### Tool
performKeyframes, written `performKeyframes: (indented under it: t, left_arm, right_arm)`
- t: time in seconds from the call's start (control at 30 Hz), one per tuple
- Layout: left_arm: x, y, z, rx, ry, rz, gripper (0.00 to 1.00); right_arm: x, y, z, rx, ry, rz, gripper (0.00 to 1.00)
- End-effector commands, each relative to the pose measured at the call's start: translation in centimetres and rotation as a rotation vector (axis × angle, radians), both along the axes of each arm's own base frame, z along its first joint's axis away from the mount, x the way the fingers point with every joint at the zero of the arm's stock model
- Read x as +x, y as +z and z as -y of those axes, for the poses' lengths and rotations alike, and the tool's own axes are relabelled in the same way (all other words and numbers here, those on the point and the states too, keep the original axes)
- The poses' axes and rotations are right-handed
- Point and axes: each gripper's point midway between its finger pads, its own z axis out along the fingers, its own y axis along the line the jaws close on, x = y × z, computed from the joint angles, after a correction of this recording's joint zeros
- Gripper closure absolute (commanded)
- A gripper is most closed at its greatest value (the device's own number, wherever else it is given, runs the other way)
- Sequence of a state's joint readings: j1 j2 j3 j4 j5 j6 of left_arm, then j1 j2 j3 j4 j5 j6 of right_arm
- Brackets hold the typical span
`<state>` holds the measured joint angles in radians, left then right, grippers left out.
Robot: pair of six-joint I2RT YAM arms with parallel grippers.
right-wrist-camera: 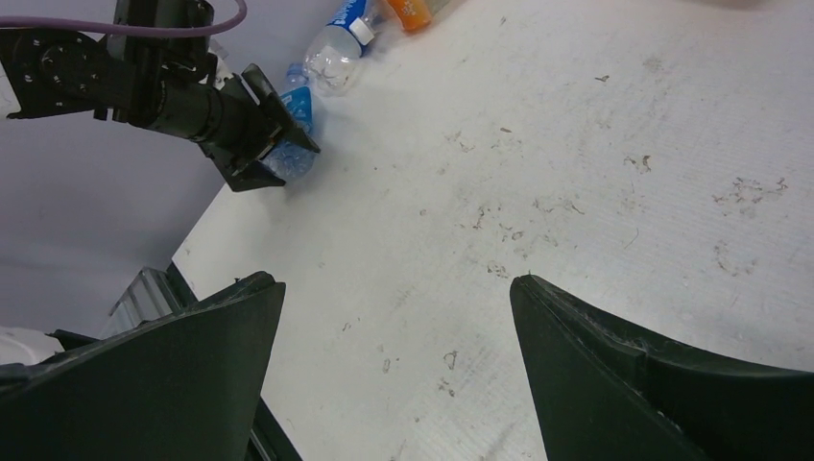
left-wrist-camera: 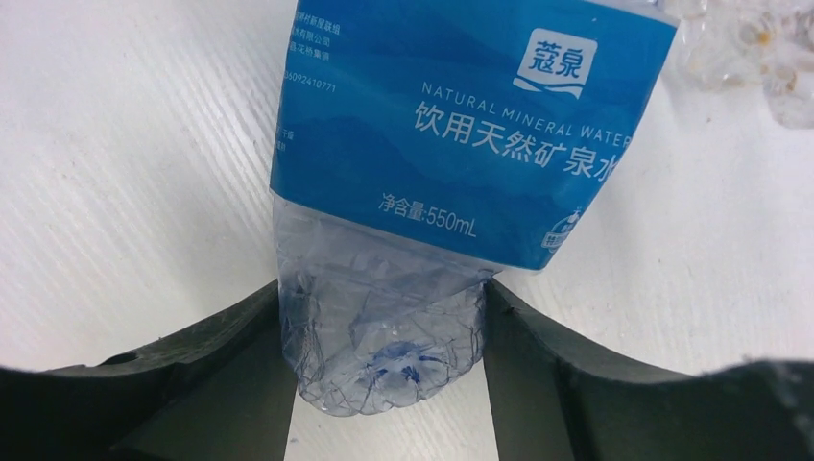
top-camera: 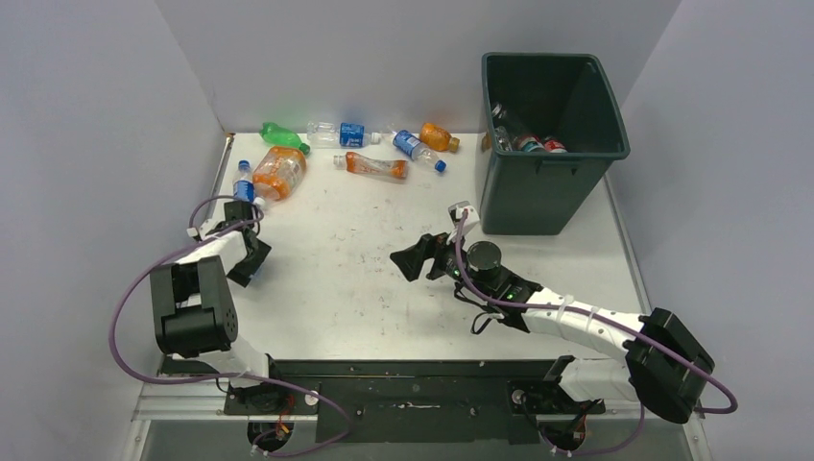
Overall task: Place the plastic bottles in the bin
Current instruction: Pick up the plastic bottle from the corner of the board.
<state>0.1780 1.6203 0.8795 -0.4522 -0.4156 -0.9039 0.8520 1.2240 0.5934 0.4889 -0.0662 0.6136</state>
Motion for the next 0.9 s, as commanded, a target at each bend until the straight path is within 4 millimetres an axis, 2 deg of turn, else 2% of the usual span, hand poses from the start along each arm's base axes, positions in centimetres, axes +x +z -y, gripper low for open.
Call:
performKeyframes:
  t: [0.0, 0.1, 0.2, 0.23, 0.33, 0.4, 0.43, 0.5, 0.63, 0.7, 0.77, 0.87]
  left_arm:
    - [0.8, 2.6, 1.0, -0.049, -0.01, 0.134, 0.57]
    - [0.6, 5.5, 1.9, -0.06, -0.03, 0.224, 0.74]
    - [0.4, 11.6, 4.6, 0.084, -0.127, 0.376, 0.79]
    - [0.4, 14.0, 6.7, 0.126, -0.192, 0.45, 0.8]
    - [0.5, 19.9, 11.0, 0.148, -0.324, 0.685, 0.8]
    - [0.9, 23.0, 14.6, 0.109, -0.484, 0.834, 0.8]
    - [0.9, 24.5, 17.3, 0.063, -0.622, 0.913, 0.8]
    - [0.8, 28.0, 20.5, 0.054, -0.811, 1.066, 0.8]
    - [0.2, 31.9, 25.2, 0.122, -1.171, 1.182, 0.82]
    - [-1.7, 33.6, 28.7, 0.108, -1.437, 1.265, 0.82]
    - [-4.6, 34.8, 31.6, 0.072, -1.671, 1.396, 0.82]
    - [-7.7, 34.9, 33.4, -0.017, -1.821, 1.528, 0.87]
  right_arm:
    - [-0.2, 2.0, 0.5, 0.043, -0.018, 0.035, 0.09]
    - [-0.2, 2.8, 0.6, 0.05, -0.018, 0.045, 0.09]
    - [-0.3, 4.1, 0.5, 0.069, -0.015, 0.062, 0.09]
    - [-0.3, 4.6, 0.4, 0.076, -0.015, 0.066, 0.09]
    - [-0.2, 6.2, 0.3, 0.091, -0.012, 0.088, 0.09]
    - [-0.1, 7.3, 0.5, 0.087, -0.02, 0.105, 0.09]
    - [-0.1, 7.8, 0.8, 0.082, -0.029, 0.113, 0.09]
    - [-0.3, 9.4, 1.4, 0.084, -0.033, 0.151, 0.09]
    - [-1.5, 11.9, 2.1, 0.1, 0.005, 0.244, 0.1]
    - [-2.0, 13.0, 2.4, 0.11, 0.03, 0.295, 0.1]
    - [-2.5, 14.1, 2.5, 0.135, 0.059, 0.329, 0.1]
    - [-3.2, 16.0, 2.4, 0.207, 0.103, 0.36, 0.1]
